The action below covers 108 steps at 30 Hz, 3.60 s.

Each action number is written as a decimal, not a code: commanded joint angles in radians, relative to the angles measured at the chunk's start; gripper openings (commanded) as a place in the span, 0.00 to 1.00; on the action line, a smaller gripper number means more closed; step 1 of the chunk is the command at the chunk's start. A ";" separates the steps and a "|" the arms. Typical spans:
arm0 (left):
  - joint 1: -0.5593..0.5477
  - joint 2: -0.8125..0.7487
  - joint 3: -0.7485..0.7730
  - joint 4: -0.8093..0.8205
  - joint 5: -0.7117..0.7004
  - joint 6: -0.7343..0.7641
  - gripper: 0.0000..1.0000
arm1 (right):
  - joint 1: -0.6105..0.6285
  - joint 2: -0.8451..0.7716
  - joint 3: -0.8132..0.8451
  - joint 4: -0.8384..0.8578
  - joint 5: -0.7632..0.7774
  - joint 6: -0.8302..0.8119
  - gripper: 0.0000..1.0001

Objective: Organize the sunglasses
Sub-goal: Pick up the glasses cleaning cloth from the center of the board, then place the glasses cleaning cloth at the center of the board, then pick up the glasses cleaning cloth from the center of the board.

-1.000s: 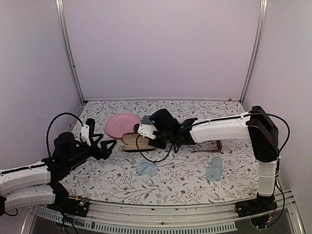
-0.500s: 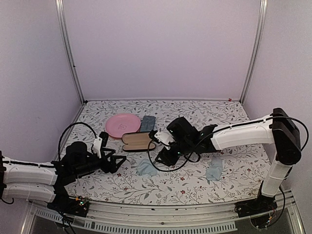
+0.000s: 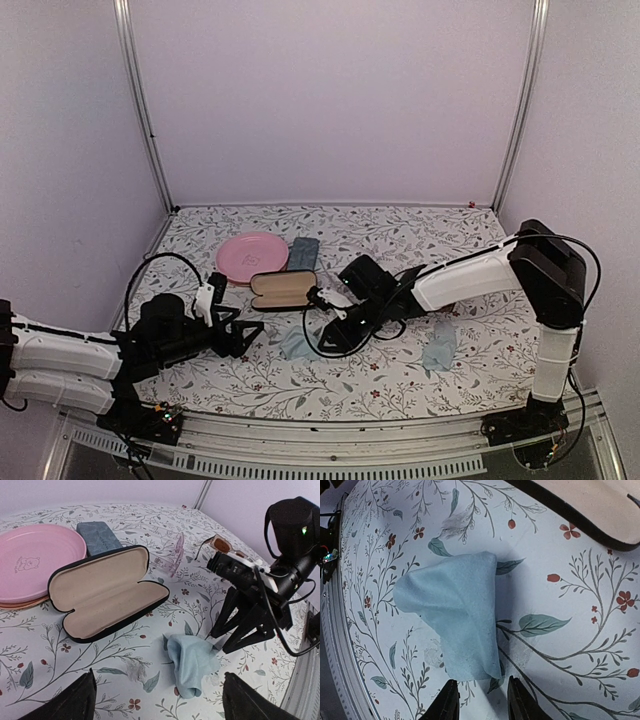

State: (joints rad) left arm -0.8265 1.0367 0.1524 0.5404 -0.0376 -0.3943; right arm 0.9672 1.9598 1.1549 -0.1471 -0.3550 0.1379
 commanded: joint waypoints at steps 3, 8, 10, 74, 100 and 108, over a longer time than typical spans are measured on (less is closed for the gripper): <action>-0.020 0.017 0.021 0.029 -0.015 0.013 0.89 | -0.004 0.047 0.041 0.035 -0.049 0.013 0.32; -0.021 0.019 0.021 0.029 -0.018 0.018 0.90 | -0.003 0.066 0.046 0.037 -0.042 0.011 0.28; -0.023 0.019 0.020 0.029 -0.017 0.021 0.90 | -0.004 0.075 0.046 0.037 -0.038 0.008 0.27; -0.262 0.622 0.375 -0.009 0.012 0.457 0.54 | -0.151 -0.271 -0.171 -0.101 -0.033 0.089 0.44; -0.132 0.552 0.301 0.054 0.102 0.393 0.53 | -0.075 -0.039 -0.016 -0.163 0.068 -0.016 0.37; -0.129 0.554 0.303 0.060 0.116 0.386 0.53 | -0.038 -0.035 -0.018 -0.184 0.158 -0.029 0.34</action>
State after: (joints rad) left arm -0.9680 1.6104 0.4587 0.5663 0.0601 0.0025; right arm 0.9054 1.9049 1.1229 -0.3031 -0.2646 0.1268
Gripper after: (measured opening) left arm 0.529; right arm 0.355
